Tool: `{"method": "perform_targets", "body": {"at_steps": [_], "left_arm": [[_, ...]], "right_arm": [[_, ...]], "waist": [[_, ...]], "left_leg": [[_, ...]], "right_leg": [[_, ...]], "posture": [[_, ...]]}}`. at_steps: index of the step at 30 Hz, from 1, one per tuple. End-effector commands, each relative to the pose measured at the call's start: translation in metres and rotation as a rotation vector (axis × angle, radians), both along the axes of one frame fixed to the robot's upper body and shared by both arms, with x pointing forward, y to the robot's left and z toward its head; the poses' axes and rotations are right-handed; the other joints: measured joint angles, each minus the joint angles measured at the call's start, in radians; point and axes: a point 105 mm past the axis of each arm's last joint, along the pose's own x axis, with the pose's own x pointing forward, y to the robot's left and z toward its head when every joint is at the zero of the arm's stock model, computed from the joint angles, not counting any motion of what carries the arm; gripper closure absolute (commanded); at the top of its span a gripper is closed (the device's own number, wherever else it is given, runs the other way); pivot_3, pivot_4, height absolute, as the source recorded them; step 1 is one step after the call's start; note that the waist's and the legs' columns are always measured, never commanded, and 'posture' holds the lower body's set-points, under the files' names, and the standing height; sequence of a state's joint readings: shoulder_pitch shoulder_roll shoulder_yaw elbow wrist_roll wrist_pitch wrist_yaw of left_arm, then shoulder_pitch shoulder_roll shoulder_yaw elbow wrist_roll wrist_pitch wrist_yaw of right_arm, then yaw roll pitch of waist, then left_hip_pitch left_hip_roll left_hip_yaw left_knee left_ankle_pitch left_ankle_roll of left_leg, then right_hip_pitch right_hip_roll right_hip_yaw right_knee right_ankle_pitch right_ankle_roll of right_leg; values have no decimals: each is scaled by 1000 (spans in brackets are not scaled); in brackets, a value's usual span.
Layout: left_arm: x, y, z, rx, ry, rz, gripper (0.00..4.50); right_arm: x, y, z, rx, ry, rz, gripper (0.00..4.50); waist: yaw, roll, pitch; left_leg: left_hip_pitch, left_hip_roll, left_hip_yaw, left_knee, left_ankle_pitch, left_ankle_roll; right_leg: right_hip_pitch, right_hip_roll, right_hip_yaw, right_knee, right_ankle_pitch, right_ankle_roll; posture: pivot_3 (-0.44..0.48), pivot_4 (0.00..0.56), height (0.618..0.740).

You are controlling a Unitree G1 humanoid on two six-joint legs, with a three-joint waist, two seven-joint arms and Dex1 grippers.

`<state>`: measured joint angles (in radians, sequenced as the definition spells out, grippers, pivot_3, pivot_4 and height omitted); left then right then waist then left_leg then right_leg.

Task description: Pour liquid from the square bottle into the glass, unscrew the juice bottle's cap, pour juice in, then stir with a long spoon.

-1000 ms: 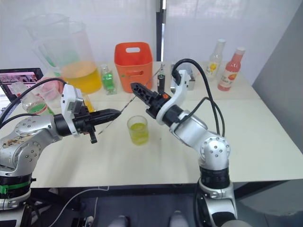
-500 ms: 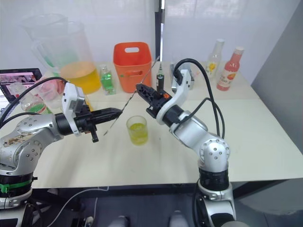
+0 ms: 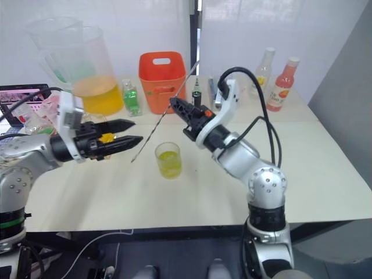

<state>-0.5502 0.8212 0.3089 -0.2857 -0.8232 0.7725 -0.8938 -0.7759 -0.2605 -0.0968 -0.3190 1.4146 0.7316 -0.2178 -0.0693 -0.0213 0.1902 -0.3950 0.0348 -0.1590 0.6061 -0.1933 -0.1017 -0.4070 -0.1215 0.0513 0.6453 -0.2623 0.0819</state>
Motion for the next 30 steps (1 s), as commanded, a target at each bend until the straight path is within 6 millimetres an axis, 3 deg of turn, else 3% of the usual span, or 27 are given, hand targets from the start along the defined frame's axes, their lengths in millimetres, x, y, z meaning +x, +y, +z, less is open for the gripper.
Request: {"method": "perform_targets", "body": {"at_steps": [1, 3, 5, 8, 15, 30], "left_arm": [[-10, 16, 18, -28, -61, 22, 19], [-13, 26, 16, -34, -58, 53, 19], [-17, 37, -3, -13, 11, 97, 19], [-27, 38, -22, -51, 123, 73, 19], [-34, 39, -59, -19, 143, 154, 19], [-34, 29, -79, 37, 144, 150, 19]], "right_arm": [[-3, -17, 26, -3, -141, -9, 4500], [-2, -23, 36, -48, -211, -8, 4500], [-2, -21, 44, -165, -306, 0, 4500], [0, -9, 34, -349, -386, 18, 4500], [5, -2, 15, -407, -391, 65, 4500], [6, 12, -12, -561, -444, 41, 4500]], "waist": [[0, 0, 0], [0, 0, 0], [-3, 2, 1], [-3, 2, 1], [4, 1, 1], [1, 1, 1]], "left_leg": [[0, 0, 0, 0, 0, 0], [0, 0, 0, 0, 0, 0], [0, 0, 1, 0, 0, 0], [0, 0, 2, -2, 0, 0], [-2, 2, 2, 0, 0, 0], [-10, 2, 2, 1, 0, 0]], "right_leg": [[0, 0, 0, 0, 0, 0], [0, 0, 0, 0, 0, 0], [0, 0, 0, 0, 0, 0], [-2, 0, 2, 0, -1, -1], [-3, 2, 3, 0, -1, -1], [-14, 3, 3, 3, 0, -2]], "posture": [[0, 150, 740], [0, 150, 740], [0, 150, 740], [0, 150, 740], [0, 150, 740], [0, 150, 740]]}}
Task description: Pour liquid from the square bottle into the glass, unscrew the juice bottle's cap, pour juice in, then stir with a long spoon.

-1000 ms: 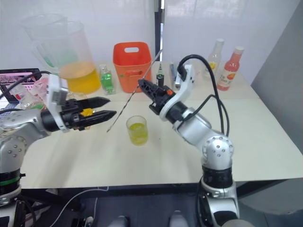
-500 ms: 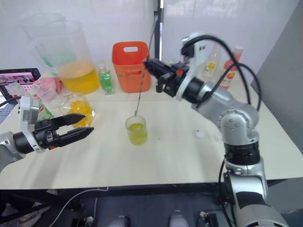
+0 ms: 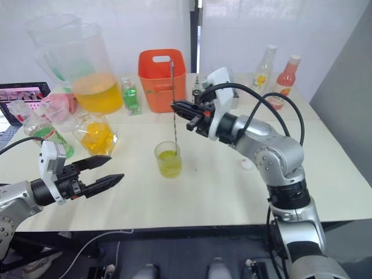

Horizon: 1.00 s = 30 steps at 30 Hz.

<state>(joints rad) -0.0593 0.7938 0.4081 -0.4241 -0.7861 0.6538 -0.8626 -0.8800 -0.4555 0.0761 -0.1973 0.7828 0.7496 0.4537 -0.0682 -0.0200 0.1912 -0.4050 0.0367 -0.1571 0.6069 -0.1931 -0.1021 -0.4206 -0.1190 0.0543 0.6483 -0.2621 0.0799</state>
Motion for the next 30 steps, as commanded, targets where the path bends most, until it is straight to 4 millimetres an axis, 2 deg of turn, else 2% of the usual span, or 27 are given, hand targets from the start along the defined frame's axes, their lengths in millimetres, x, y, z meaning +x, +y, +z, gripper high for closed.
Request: {"method": "perform_targets", "body": {"at_steps": [1, 10, 22, 27, 30], "left_arm": [[-3, -4, 7, 5, -39, -16, 19], [-3, -4, 8, 12, -46, -16, 19], [1, -9, 6, 29, -56, -27, 19], [1, -9, 5, 38, -58, -26, 19], [2, -8, 5, 41, -57, -24, 19]], "right_arm": [[-6, 3, 4, 2, -68, -7, 4500], [-1, 16, -14, -23, -79, -12, 4500], [-6, 43, -21, -29, -139, 82, 4500], [-7, 46, -24, -68, -146, 105, 4500], [-15, 47, -21, -48, -112, 160, 4500]], "waist": [[0, 0, 0], [-1, 0, 0], [-2, 0, 0], [-2, 0, 0], [-2, 0, 0]], "left_leg": [[0, 0, 0, 0, 0, 0], [0, 0, 0, 0, 0, 0], [1, 0, 0, 0, 0, 0], [1, 0, 0, 0, 0, -1], [1, 0, 0, 0, 0, -1]], "right_leg": [[0, 0, 0, 0, 0, 0], [0, 0, 0, 0, 0, 0], [0, 0, 0, 1, 0, 0], [0, 1, 0, 1, 0, 0], [0, 1, 0, 1, 0, 0]], "posture": [[0, 150, 740], [0, 150, 740], [0, 150, 740], [0, 150, 740], [0, 150, 740]]}}
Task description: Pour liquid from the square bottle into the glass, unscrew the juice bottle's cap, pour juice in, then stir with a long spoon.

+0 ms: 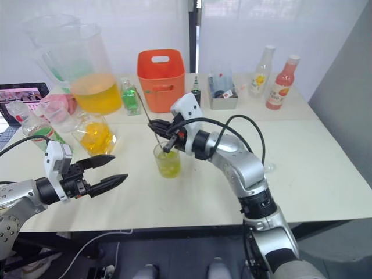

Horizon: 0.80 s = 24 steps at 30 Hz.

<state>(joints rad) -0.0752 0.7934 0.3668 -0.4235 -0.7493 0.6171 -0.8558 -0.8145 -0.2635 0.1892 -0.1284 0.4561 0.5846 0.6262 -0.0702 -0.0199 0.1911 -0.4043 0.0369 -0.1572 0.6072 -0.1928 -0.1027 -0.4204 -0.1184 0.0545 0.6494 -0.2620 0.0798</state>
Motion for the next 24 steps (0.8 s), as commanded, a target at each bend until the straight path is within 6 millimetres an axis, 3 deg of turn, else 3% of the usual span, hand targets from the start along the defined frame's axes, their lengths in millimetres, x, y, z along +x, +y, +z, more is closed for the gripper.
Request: {"method": "perform_targets", "body": {"at_steps": [1, 4, 9, 18, 24], "left_arm": [[-2, -3, 6, 9, -32, -15, 19], [0, -3, 5, 12, -30, -17, 19], [2, -6, 5, 12, -33, -26, 19], [3, -7, 6, 23, -36, -33, 19], [3, -9, 1, 42, -24, -53, 19]], "right_arm": [[-17, 4, 19, 40, -25, 89, 4500], [-14, 4, 25, 91, -23, 73, 4500], [0, 4, 20, 27, -120, -27, 4500], [4, -3, 9, -57, -118, -38, 4500], [-14, 2, 5, -31, -37, 83, 4500]], "waist": [[0, 0, 0], [-1, 0, 0], [-1, 0, 0], [0, 0, 0], [0, 0, 0]], "left_leg": [[0, 0, 0, 0, 0, 0], [0, 0, 0, 0, 0, 0], [0, 0, 0, 0, 0, 0], [0, 0, 0, 0, 0, 0], [0, 0, 0, 0, 0, 0]], "right_leg": [[0, 0, 0, 0, 0, 0], [0, 0, 0, 0, 0, 0], [0, 0, 0, 1, 0, 0], [0, 0, 0, 1, 0, 0], [0, 0, 0, 1, 0, 0]], "posture": [[0, 150, 740], [0, 150, 740], [0, 150, 740], [0, 150, 740], [0, 150, 740]]}}
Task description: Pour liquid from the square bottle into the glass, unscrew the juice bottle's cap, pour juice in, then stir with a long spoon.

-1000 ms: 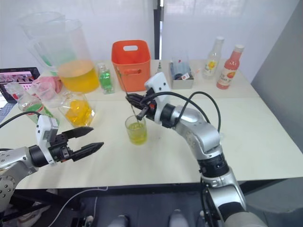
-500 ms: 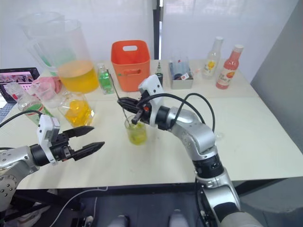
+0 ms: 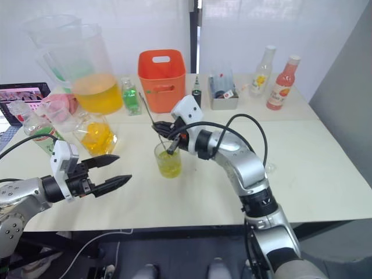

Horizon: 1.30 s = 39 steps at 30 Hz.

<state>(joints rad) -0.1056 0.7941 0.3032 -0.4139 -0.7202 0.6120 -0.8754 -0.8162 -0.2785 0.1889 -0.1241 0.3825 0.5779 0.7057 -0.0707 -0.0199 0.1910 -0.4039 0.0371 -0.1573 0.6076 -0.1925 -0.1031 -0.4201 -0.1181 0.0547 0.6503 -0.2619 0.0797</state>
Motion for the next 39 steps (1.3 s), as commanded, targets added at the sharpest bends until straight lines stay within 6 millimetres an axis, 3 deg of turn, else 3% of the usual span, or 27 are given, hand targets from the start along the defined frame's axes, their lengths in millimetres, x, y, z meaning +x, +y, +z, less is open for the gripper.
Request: {"method": "perform_targets", "body": {"at_steps": [1, 7, 14, 19, 22, 30, 39], "left_arm": [[0, 2, 8, 16, -43, -3, 19], [1, 3, 8, 21, -47, -2, 19], [0, 2, 6, 25, -45, -6, 19], [-1, 6, 6, 32, -41, -2, 19], [-1, 6, 5, 34, -41, -1, 19], [0, 5, 5, 32, -49, -5, 19], [3, 5, 3, 33, -51, -4, 19]], "right_arm": [[-15, 6, 9, 41, 2, 75, 4500], [-6, 6, 16, 106, -54, -9, 4500], [6, 0, 10, 6, -158, -86, 4500], [-6, -3, 6, -12, -93, -17, 4500], [-13, -1, 12, 34, -60, 17, 4500], [-8, -2, 25, 89, -100, -34, 4500], [-17, -13, 63, 172, -100, -4, 4500]], "waist": [[0, 0, 0], [-1, 0, 0], [1, 0, 0], [1, 0, 0], [1, 0, 0], [0, 0, 0], [0, 0, 0]], "left_leg": [[0, 0, 0, 0, 0, 0], [0, 0, 0, 0, 0, 0], [0, 0, 0, 0, 0, 0], [1, 0, 0, 1, 0, 0], [1, 0, 0, 1, 0, 0], [2, 1, 0, 1, 0, 0], [3, 1, 0, 0, 0, 0]], "right_leg": [[0, 0, 0, 0, 0, 0], [0, 0, 0, 1, 0, 0], [0, 0, 0, 1, 0, 0], [0, 0, 0, 3, 0, 0], [0, 0, 1, 4, 0, 0], [-1, 2, 2, 5, 0, -1], [-1, 3, 2, 6, 0, -1]], "posture": [[0, 150, 740], [0, 150, 740], [0, 150, 740], [0, 150, 740], [0, 150, 740], [0, 150, 740], [0, 150, 740]]}}
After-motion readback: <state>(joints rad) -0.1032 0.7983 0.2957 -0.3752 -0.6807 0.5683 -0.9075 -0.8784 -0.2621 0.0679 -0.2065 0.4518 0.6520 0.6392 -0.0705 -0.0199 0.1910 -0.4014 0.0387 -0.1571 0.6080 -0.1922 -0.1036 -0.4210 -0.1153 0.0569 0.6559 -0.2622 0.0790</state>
